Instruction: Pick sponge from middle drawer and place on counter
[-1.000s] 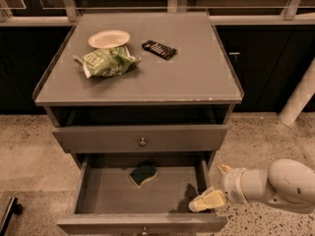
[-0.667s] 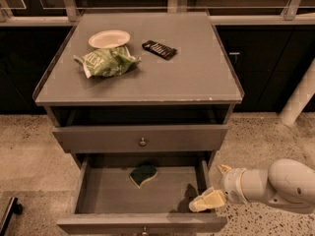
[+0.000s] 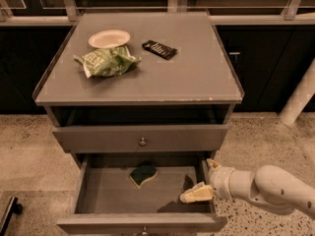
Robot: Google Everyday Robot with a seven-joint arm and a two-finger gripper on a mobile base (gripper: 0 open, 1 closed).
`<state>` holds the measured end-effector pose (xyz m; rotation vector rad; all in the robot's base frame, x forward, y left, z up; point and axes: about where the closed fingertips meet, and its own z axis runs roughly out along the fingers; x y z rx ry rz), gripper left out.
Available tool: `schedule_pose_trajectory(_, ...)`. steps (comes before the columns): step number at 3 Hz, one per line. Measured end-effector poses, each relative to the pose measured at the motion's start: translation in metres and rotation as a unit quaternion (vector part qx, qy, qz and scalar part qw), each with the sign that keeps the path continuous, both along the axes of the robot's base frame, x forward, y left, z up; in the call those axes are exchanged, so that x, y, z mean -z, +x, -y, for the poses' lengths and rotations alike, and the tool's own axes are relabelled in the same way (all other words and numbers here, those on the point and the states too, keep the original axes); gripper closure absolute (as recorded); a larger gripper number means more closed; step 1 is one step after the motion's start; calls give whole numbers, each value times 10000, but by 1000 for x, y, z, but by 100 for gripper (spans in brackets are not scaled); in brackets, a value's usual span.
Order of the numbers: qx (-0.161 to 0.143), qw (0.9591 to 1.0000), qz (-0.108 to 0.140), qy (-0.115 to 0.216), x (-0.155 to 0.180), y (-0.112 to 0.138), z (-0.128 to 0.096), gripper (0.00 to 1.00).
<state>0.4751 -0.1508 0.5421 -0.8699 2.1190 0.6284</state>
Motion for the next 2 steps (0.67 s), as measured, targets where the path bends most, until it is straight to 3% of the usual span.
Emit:
schedule_pose_trajectory(1,-80,9991,266,306,17,28,-22,0)
schedule_pose_trajectory(2,-280,9986,214,398,37,43,-46,0)
